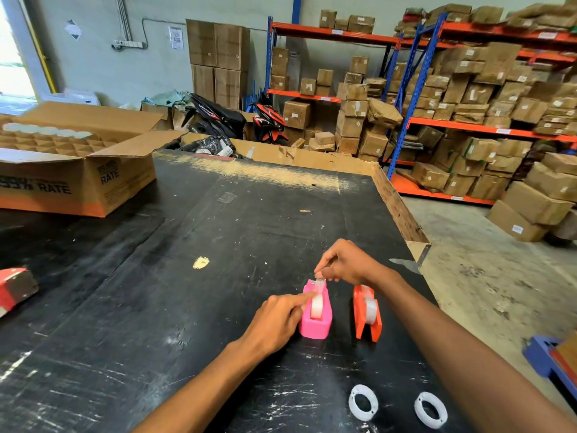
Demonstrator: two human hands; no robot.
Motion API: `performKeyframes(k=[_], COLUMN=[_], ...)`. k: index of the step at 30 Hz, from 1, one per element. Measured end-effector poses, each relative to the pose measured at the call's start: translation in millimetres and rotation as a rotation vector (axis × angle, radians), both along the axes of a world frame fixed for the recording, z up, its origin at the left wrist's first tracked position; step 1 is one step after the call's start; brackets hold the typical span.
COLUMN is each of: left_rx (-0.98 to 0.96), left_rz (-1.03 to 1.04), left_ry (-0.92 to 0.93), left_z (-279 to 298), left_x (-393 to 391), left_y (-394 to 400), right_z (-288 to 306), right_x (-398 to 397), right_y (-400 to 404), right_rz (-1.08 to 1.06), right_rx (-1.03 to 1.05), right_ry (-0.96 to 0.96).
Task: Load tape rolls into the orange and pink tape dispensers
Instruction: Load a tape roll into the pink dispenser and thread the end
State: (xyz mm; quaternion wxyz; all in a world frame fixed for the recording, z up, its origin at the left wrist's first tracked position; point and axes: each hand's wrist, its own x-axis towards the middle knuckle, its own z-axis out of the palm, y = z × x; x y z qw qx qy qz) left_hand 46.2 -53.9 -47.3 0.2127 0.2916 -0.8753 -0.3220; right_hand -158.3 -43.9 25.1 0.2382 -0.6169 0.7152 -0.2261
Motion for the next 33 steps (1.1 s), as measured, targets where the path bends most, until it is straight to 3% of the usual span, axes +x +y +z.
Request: performKeyframes(k=[7, 15, 25, 33], left_rx=[-0.012, 0.0, 0.017, 0.031], left_rz=[0.003, 0.002, 0.016, 0.018], left_ry=[0.0, -0.011, 0.003, -0.005], left_z=[-5.7, -7.8, -11.2, -10.0], left_x=[-0.8, -1.2, -3.9, -9.9], left_y=[-2.1, -5.1, -7.5, -7.6], right_z=[-8.2, -18.0, -18.0, 6.8], right_x=[-2.8, -10.2, -8.5, -8.5], right_y=[-10.4, -22.7, -27.3, -5.1], right_rz=[0.028, 0.015, -0.019, -0.171], right_rx=[-0.019, 0.142, 0.293, 0.083], right_ry=[0.005, -0.096, -0.069, 0.044])
